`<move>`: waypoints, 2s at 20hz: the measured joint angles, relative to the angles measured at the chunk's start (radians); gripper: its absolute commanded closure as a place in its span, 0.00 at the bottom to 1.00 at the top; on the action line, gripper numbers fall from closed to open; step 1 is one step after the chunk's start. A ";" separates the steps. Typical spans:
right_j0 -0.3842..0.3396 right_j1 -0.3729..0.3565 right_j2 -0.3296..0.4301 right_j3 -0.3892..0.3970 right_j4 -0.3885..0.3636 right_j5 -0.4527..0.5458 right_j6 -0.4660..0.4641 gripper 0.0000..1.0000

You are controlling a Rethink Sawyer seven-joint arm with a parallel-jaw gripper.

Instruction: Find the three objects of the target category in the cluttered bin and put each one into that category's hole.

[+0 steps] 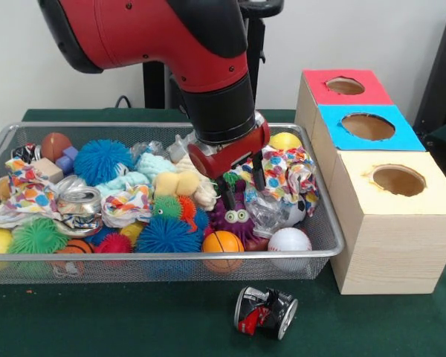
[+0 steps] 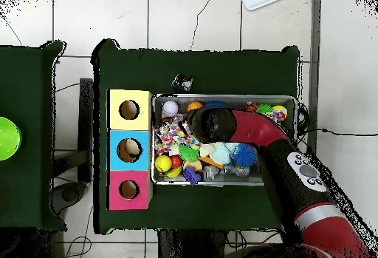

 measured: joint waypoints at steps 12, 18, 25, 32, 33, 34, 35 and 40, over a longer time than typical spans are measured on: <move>0.037 0.006 -0.015 -0.002 0.000 0.079 0.000 0.00; 0.039 0.022 -0.021 -0.003 0.000 0.106 0.000 0.00; 0.039 0.042 -0.034 -0.007 0.000 0.111 0.000 0.00; 0.038 0.052 -0.037 -0.011 0.001 0.111 0.000 0.00; 0.037 0.052 -0.037 -0.011 0.001 0.111 0.000 0.00; 0.034 0.052 -0.037 -0.011 0.006 0.111 0.000 0.00; 0.034 0.052 -0.037 -0.011 0.007 0.111 0.000 0.00; 0.017 0.052 -0.037 -0.010 0.053 0.115 0.000 0.00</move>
